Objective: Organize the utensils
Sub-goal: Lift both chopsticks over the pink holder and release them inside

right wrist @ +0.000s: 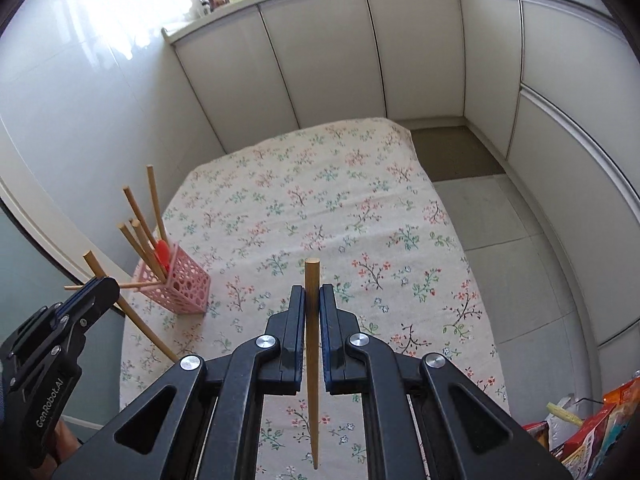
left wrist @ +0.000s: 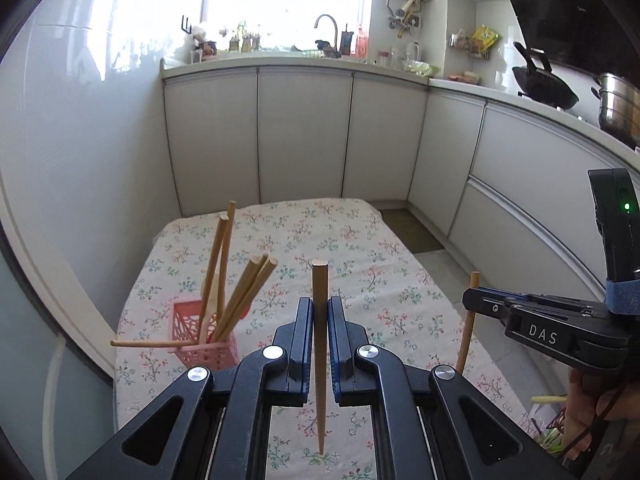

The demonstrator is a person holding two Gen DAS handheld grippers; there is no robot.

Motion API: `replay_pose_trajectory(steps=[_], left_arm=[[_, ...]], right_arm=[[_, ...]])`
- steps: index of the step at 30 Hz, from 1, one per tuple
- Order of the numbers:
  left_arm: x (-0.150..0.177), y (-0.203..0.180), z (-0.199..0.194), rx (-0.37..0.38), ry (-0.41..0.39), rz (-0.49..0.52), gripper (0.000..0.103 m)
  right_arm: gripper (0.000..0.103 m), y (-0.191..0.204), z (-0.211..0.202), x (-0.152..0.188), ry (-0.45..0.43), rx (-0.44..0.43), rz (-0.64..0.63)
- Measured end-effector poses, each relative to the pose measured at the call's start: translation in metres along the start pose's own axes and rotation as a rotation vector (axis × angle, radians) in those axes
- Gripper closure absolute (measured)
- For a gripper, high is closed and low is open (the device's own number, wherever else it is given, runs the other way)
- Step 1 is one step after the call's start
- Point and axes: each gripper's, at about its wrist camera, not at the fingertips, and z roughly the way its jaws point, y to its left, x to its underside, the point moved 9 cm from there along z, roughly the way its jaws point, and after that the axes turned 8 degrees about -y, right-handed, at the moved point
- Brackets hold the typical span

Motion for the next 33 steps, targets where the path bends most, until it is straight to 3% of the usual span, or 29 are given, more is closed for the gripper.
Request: replay_pose_trajectory(steps=[9, 19, 26, 33], left_arm=[[-0.050, 0.031, -0.049, -0.066, -0.184, -0.053, 0.096], [-0.088, 0.093, -0.079, -0.199, -0.356, -0.151, 0.096], [-0.089, 0.121, -0.035, -0.317, -0.409, -0.072, 0.096], [-0.065, 0.118, 0.032, -0.373, -0.357, 0.046, 0.096]], right_arm=[[0.096, 0.022, -0.036, -0.032, -0.156, -0.081, -0.008], [0.096, 0.038, -0.042, -0.044, -0.212, -0.137, -0.013], [0.096, 0.040, -0.039, -0.049, -0.223, -0.150, -0.003], [0.096, 0.039, -0.028, -0.049, -0.205, -0.145, -0.001]])
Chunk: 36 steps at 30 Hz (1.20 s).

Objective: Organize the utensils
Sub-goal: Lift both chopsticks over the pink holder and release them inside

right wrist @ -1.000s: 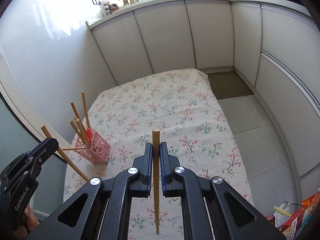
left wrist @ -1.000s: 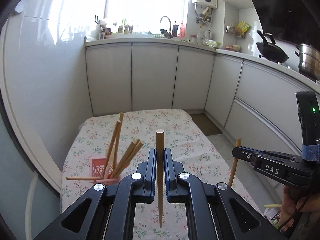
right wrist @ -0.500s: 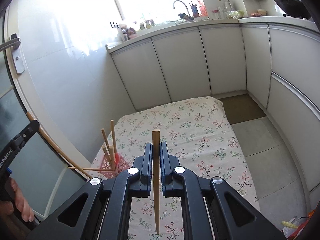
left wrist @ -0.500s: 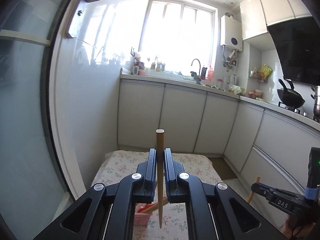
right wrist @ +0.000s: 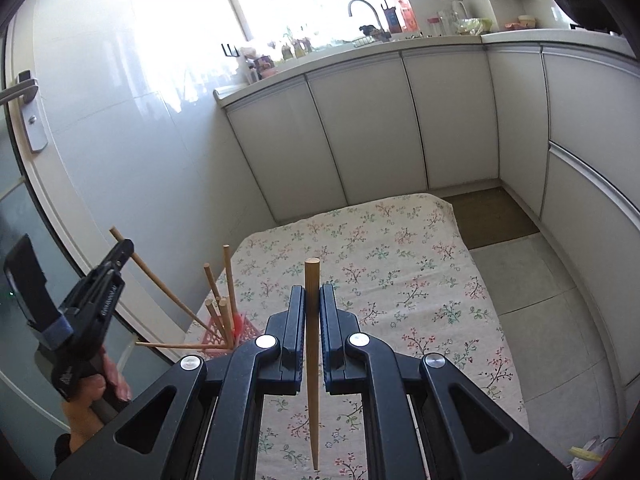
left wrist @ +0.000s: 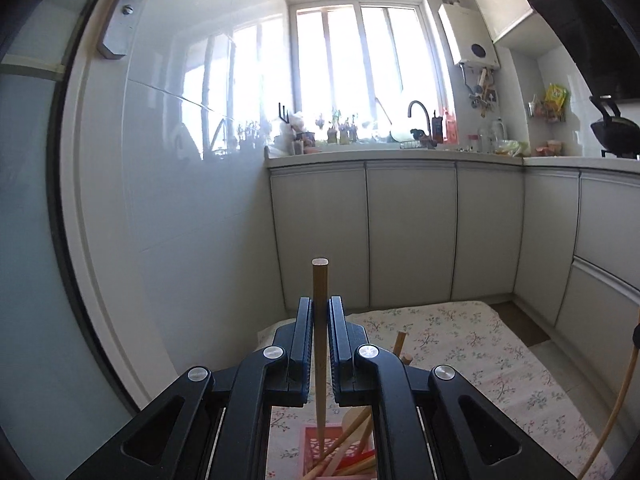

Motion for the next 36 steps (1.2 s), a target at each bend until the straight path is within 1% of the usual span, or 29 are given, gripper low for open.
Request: replay_pose_trajectory(steps=[8, 9, 11, 13, 14, 15, 17, 19, 20, 22, 27, 28, 29, 33, 36], left_arm=[[0.028, -0.012, 0.024, 0.010, 0.022, 0.057, 0.096], [0.031, -0.014, 0.027, 0.023, 0.032, 0.061, 0.096], [0.040, -0.020, 0.033, 0.067, 0.080, 0.049, 0.093], [0.042, -0.021, 0.032, 0.082, 0.105, 0.027, 0.082], [0.042, -0.021, 0.029, 0.094, 0.122, 0.014, 0.072], [0.039, -0.021, 0.026, 0.100, 0.133, 0.001, 0.066], [0.032, -0.019, 0.016, 0.101, 0.157, -0.026, 0.063], [0.026, -0.016, 0.003, 0.108, 0.192, -0.066, 0.059], [0.024, -0.013, -0.005, 0.105, 0.210, -0.080, 0.055], [0.023, -0.006, -0.021, 0.096, 0.254, -0.107, 0.050], [0.031, 0.024, -0.050, 0.029, 0.390, -0.185, 0.045], [0.032, 0.031, -0.055, 0.010, 0.397, -0.200, 0.044], [0.033, 0.039, -0.060, -0.009, 0.402, -0.212, 0.041], [0.042, 0.070, -0.075, -0.088, 0.417, -0.249, 0.034], [0.053, 0.085, -0.076, -0.116, 0.451, -0.251, 0.033]], right_arm=[[0.096, -0.006, 0.004, 0.000, 0.008, 0.004, 0.006], [0.096, -0.007, 0.005, 0.000, 0.009, 0.004, 0.005], [0.096, -0.007, 0.004, 0.000, 0.007, 0.002, 0.003], [0.096, -0.006, 0.003, 0.001, 0.006, -0.003, -0.001], [0.096, -0.004, 0.002, 0.001, 0.003, -0.006, -0.004], [0.096, -0.001, 0.000, 0.000, -0.002, -0.010, -0.008], [0.096, 0.004, -0.005, -0.005, -0.023, -0.020, -0.016], [0.096, 0.011, -0.010, -0.011, -0.050, -0.037, -0.026], [0.096, 0.016, -0.014, -0.014, -0.066, -0.049, -0.029], [0.096, 0.026, -0.024, -0.022, -0.103, -0.075, -0.032], [0.096, 0.055, -0.046, -0.047, -0.214, -0.146, -0.023], [0.096, 0.063, -0.048, -0.052, -0.235, -0.153, -0.026], [0.096, 0.070, -0.050, -0.056, -0.252, -0.158, -0.033], [0.096, 0.105, -0.040, -0.064, -0.271, -0.196, -0.042], [0.096, 0.131, -0.030, -0.066, -0.302, -0.218, -0.064]])
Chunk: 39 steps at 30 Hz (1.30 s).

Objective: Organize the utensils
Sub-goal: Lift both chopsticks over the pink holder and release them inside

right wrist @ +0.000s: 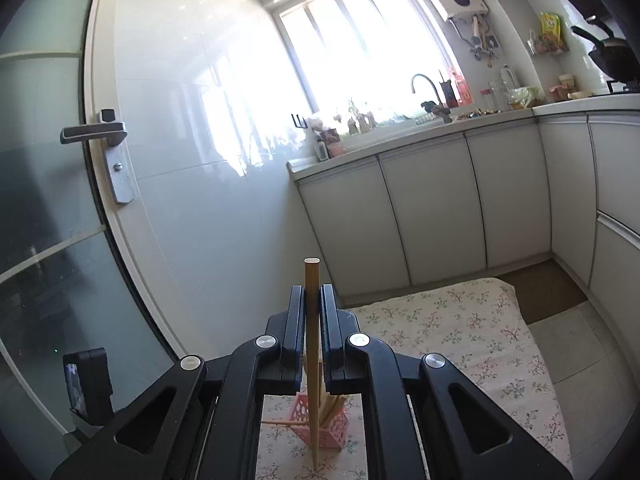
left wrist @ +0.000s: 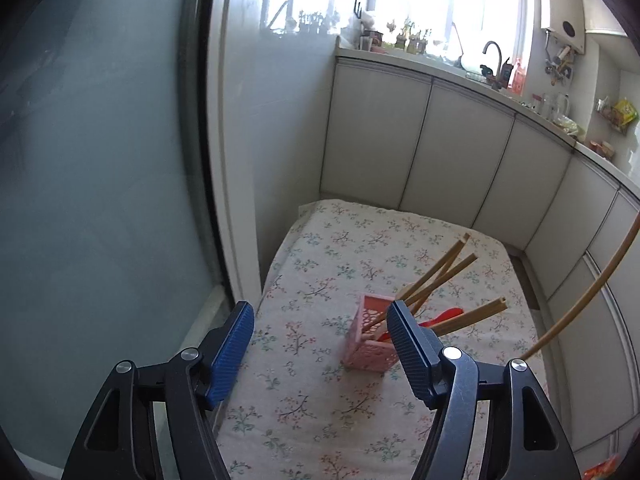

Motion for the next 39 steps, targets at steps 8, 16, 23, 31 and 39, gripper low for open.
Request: replay_pose_trajectory(steps=[8, 16, 23, 31, 39], left_arm=[[0.019, 0.011, 0.033, -0.030, 0.104, 0.021, 0.032], [0.034, 0.021, 0.061, -0.038, 0.172, 0.002, 0.032], [0.039, 0.028, 0.069, -0.038, 0.194, -0.019, 0.032], [0.035, 0.018, 0.061, -0.006, 0.181, -0.018, 0.029], [0.022, -0.008, 0.025, 0.066, 0.136, 0.001, 0.015]], right_arm=[[0.096, 0.037, 0.067, 0.036, -0.074, 0.017, -0.052], [0.096, 0.052, 0.129, 0.082, -0.069, 0.085, -0.106], [0.096, 0.034, 0.163, 0.119, -0.037, 0.146, -0.063], [0.067, 0.023, 0.163, 0.124, -0.003, 0.127, -0.051], [0.047, 0.014, 0.101, 0.081, 0.019, 0.151, -0.058]])
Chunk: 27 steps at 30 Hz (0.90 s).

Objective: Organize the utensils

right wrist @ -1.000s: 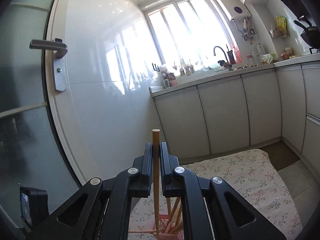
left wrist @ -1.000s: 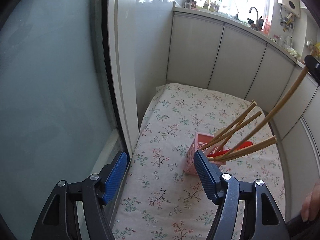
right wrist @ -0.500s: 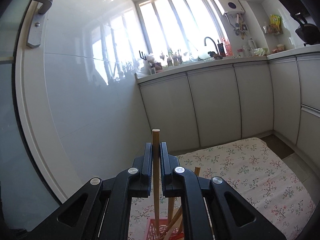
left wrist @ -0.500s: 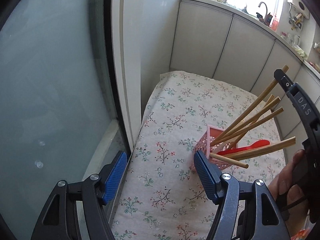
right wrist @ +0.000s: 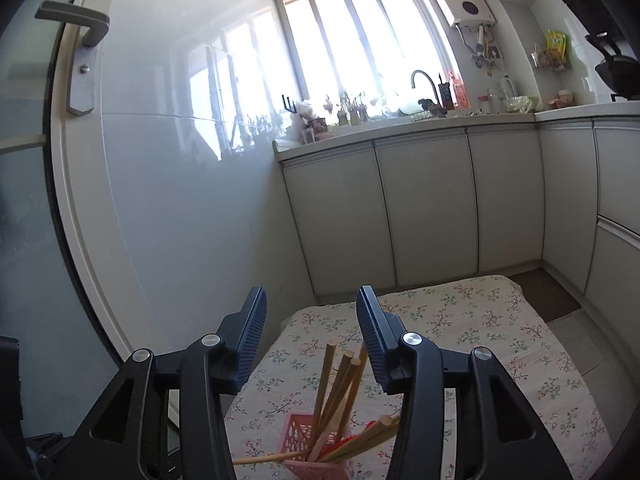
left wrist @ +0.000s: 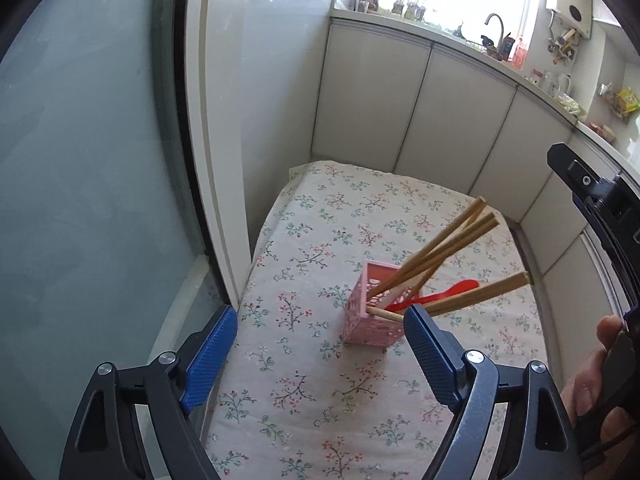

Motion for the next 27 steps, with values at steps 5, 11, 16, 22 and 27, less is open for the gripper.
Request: replay_pose_trajectory(steps=[5, 11, 16, 22, 27], left_arm=[[0.003, -0.030, -0.029, 0.045, -0.013, 0.036, 0.002], [0.006, -0.065, -0.065, -0.003, -0.083, 0.143, 0.000], [0.008, -0.087, -0.083, 0.021, -0.113, 0.167, 0.000], [0.012, -0.112, -0.096, 0.049, -0.140, 0.197, 0.000], [0.013, -0.121, -0.100, 0.052, -0.152, 0.213, 0.000]], right_arm=[[0.022, -0.046, -0.048, -0.019, 0.080, 0.088, 0.069], [0.000, -0.095, -0.108, -0.025, 0.274, 0.245, 0.018], [0.000, -0.127, -0.166, -0.025, 0.326, 0.354, -0.041], [0.000, -0.149, -0.198, -0.022, 0.354, 0.424, -0.109], [0.000, -0.147, -0.201, -0.025, 0.357, 0.406, -0.126]])
